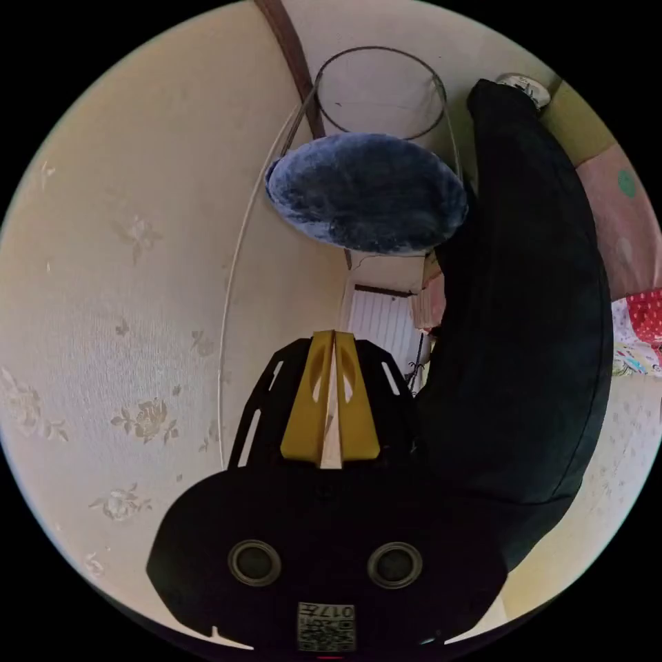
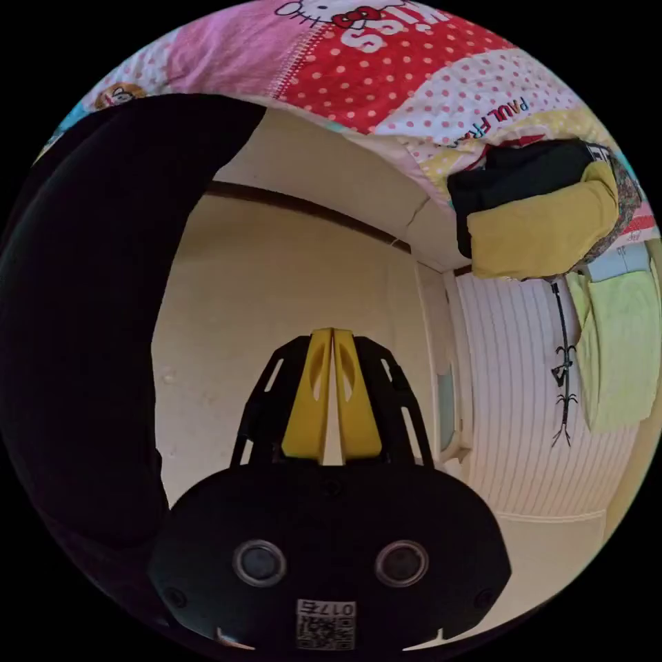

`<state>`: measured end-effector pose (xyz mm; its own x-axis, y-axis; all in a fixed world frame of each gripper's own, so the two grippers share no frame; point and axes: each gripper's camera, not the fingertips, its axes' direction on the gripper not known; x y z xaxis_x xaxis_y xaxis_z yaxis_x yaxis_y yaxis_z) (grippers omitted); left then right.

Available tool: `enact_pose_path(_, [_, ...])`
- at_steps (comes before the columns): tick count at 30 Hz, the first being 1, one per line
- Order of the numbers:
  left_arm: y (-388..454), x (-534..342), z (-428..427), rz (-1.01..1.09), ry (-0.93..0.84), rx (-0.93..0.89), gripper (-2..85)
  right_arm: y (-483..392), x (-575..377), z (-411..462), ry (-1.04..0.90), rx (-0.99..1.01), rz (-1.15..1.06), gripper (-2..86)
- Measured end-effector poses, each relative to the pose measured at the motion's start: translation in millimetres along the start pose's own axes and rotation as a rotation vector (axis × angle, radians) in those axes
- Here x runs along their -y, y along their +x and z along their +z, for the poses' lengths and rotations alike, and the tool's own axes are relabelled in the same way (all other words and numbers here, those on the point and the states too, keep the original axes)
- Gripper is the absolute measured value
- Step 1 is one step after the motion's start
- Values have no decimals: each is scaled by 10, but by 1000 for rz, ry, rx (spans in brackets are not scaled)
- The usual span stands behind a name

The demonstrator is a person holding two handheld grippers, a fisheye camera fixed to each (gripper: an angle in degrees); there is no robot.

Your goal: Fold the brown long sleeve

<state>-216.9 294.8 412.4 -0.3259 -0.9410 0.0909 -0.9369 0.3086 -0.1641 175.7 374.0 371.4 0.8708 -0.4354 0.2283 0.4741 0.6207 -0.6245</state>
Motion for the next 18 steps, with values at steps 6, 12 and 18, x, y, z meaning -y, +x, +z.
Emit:
enact_pose_path(6, [1652,-382,-984,397,246,175,-6,329,-628,-163,709,959,45,9])
enact_pose_path(12, [2749,-1384,-643,696,491,368,-6,642,-1218,44,994,898,75,51])
enact_pose_path(18, [2870,-1926,305,960,574,286,-6,1906,-2047,952,1210,681,490,80])
